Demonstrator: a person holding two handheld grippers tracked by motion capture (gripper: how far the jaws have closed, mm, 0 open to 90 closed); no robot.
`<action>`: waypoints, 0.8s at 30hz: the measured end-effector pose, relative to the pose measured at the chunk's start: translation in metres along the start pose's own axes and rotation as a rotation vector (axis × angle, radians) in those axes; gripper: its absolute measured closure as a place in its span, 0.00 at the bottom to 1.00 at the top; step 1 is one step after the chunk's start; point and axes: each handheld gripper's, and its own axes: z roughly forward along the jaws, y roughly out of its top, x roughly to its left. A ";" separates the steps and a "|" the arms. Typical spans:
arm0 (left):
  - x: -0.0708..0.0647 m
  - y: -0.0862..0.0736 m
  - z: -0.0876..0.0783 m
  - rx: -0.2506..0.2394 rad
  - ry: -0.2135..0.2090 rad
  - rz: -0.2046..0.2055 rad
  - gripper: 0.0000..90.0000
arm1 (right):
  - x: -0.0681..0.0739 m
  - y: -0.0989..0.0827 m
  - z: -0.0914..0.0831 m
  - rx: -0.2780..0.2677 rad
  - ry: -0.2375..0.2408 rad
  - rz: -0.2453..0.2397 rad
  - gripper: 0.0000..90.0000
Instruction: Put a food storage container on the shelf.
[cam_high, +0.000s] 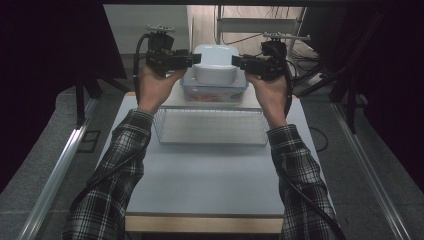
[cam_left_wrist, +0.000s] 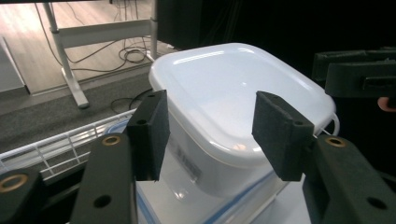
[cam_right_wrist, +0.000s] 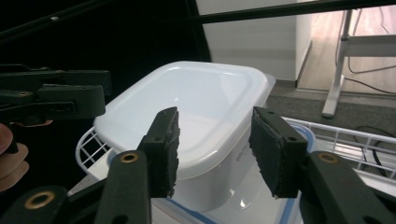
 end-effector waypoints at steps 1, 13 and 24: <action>-0.001 -0.001 -0.001 0.003 -0.006 0.003 0.49 | 0.001 0.000 -0.001 0.001 0.005 -0.007 0.56; -0.007 -0.021 -0.016 0.008 -0.084 0.055 0.30 | 0.000 -0.015 -0.013 0.039 0.068 -0.072 0.38; -0.014 -0.042 -0.018 0.038 -0.121 0.102 0.15 | 0.003 -0.030 -0.017 0.043 0.091 -0.109 0.26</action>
